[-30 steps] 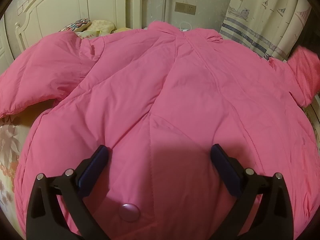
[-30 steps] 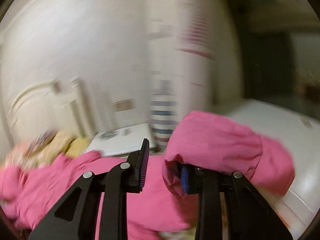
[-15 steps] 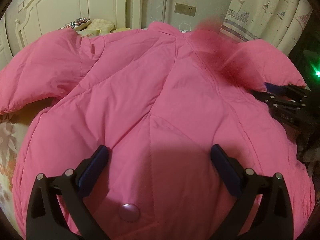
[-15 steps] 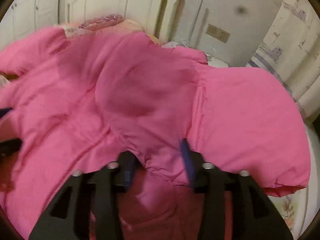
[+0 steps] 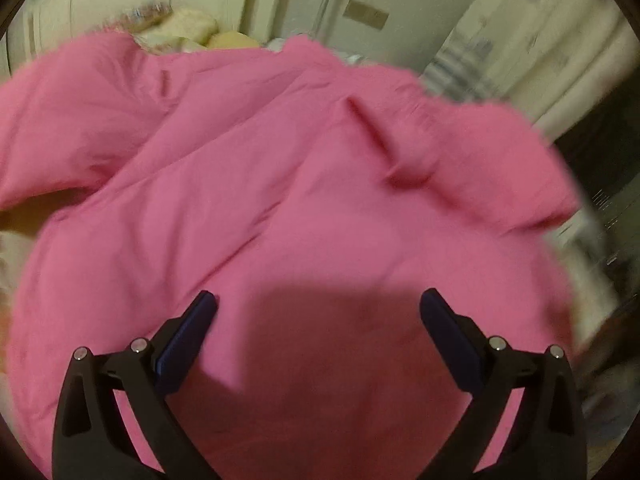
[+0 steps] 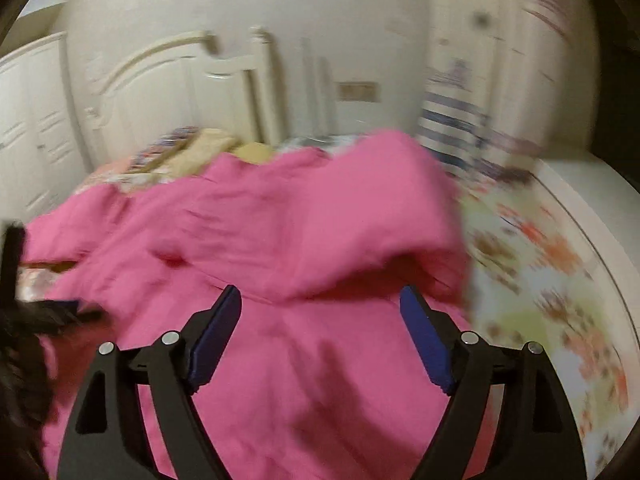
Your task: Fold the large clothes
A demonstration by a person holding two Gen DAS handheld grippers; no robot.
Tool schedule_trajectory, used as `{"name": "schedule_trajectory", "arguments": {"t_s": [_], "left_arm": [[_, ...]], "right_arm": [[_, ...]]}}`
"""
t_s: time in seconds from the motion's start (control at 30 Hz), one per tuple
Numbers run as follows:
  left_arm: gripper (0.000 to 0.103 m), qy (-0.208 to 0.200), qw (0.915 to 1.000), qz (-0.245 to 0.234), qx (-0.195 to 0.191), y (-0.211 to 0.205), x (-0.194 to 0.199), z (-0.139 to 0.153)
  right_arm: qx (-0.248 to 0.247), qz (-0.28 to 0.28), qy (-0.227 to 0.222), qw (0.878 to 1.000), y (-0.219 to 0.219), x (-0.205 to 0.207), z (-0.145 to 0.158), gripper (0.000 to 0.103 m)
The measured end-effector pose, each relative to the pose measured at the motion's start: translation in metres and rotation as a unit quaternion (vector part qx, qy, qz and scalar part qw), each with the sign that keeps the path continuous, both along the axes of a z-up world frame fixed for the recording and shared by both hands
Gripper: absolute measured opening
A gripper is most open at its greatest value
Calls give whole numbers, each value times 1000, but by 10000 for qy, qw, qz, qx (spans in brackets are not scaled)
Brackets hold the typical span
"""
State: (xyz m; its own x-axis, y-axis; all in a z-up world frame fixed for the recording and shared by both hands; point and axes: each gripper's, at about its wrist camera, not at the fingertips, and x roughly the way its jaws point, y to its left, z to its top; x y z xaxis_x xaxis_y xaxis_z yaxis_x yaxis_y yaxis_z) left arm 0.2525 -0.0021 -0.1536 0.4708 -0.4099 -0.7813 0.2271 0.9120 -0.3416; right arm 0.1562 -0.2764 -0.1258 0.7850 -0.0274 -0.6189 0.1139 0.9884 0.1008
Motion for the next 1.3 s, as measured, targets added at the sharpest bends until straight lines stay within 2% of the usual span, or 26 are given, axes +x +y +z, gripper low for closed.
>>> {"name": "schedule_trajectory", "arguments": {"t_s": [0.1, 0.17, 0.2, 0.27, 0.37, 0.4, 0.43, 0.47, 0.5, 0.53, 0.6, 0.73, 0.87, 0.97, 1.1, 1.17, 1.2, 1.23, 1.27, 1.3], "left_arm": [[97, 19, 9993, 177, -321, -13, 20, 15], [86, 53, 9973, 126, -724, -25, 41, 18], [80, 96, 9964, 235, -809, -30, 51, 18], [77, 115, 9951, 413, -893, -44, 70, 19], [68, 305, 9945, 400, -923, -68, 91, 8], [59, 423, 9936, 387, -976, -76, 96, 3], [46, 437, 9936, 400, -965, -82, 98, -1], [41, 381, 9943, 377, -923, -85, 98, -1], [31, 229, 9960, 372, -777, -90, 96, 2], [11, 106, 9967, 363, -713, -92, 92, 5], [5, -262, 9967, 299, -712, -91, 78, 21], [3, -1033, 9924, 328, -590, -70, 58, 71], [3, -1369, 9877, 612, -444, -29, 50, 104], [4, -1245, 9882, 872, -212, 2, 55, 97], [9, -715, 9934, 887, 141, 19, 70, 52], [32, -575, 9934, 934, 340, 23, 72, 30], [55, -537, 9928, 1010, 359, 28, 71, 24], [66, -620, 9888, 1293, 415, 35, 67, 23], [66, -759, 9834, 1568, 511, 40, 63, 25], [67, -1055, 9714, 2026, 653, 46, 53, 35]], "right_arm": [[444, -366, 207, 9981, -23, -1, -19, 78], [726, -530, 258, 9956, -32, 0, -29, 78], [767, -531, 265, 9953, -33, 2, -32, 78], [787, -476, 285, 9954, -32, 4, -36, 78], [649, -406, 284, 9967, -27, 6, -38, 78], [603, -383, 288, 9970, -25, 7, -38, 78], [565, -356, 301, 9973, -25, 6, -37, 79], [524, -332, 319, 9976, -23, 7, -38, 79], [515, -317, 326, 9976, -22, 7, -38, 79], [524, -315, 321, 9976, -22, 7, -38, 79], [590, -333, 270, 9973, -22, 4, -37, 79], [795, -398, 151, 9959, -28, 2, -37, 79], [926, -405, 122, 9948, -32, 4, -39, 79], [938, -397, 132, 9947, -34, 5, -39, 79], [935, -391, 155, 9947, -36, 7, -40, 79], [958, -386, 172, 9945, -38, 8, -41, 79], [966, -386, 174, 9944, -39, 8, -42, 79], [971, -385, 175, 9944, -39, 8, -42, 79], [972, -389, 176, 9944, -39, 8, -42, 79], [958, -384, 175, 9945, -38, 8, -42, 79]]}}
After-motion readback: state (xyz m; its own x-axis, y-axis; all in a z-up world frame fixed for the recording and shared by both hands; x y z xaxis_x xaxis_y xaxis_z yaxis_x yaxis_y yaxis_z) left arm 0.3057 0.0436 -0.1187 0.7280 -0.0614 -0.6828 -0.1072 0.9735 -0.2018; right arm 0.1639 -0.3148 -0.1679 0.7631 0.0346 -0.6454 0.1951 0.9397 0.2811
